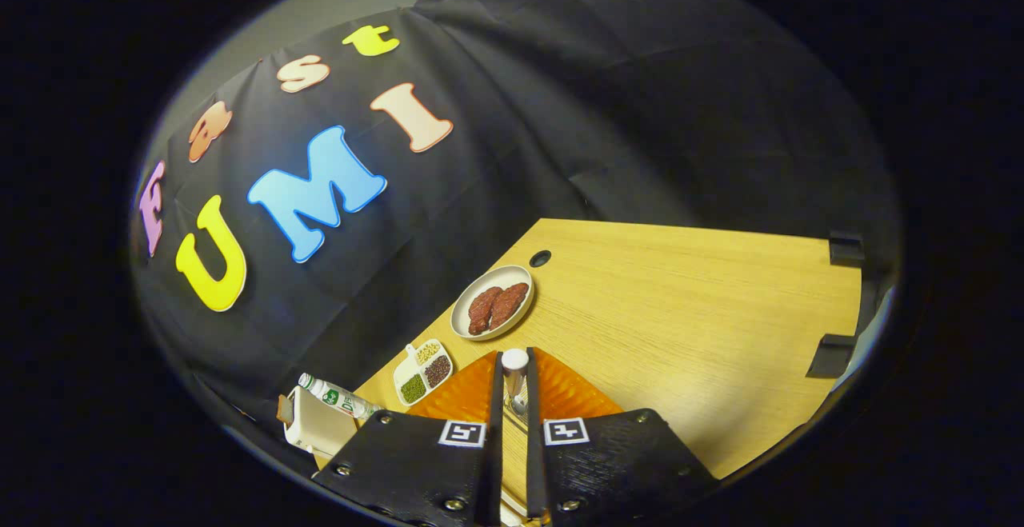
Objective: Take the plate from the dish rack, then take the spoon from the basket and place it into the plate.
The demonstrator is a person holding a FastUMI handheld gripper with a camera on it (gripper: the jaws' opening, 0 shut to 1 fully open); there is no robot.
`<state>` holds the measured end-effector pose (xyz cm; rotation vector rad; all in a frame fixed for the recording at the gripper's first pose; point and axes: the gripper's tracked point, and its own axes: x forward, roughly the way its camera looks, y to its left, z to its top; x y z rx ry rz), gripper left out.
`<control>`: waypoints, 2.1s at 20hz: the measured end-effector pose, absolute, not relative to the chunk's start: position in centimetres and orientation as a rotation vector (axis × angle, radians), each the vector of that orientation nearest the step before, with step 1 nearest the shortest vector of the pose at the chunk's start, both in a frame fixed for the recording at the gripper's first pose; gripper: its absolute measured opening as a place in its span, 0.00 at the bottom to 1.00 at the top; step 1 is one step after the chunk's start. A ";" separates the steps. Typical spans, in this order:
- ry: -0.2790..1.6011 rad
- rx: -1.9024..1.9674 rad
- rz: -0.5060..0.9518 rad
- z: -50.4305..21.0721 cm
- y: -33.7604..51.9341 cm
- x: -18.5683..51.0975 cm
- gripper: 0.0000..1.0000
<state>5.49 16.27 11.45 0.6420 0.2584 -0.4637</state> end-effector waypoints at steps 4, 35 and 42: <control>0.238 0.518 -0.440 14.8 16.9 4.2 0.12; 0.402 0.059 0.199 13.5 49.1 -13.8 0.12; 0.480 0.104 0.257 8.9 49.7 -16.0 0.12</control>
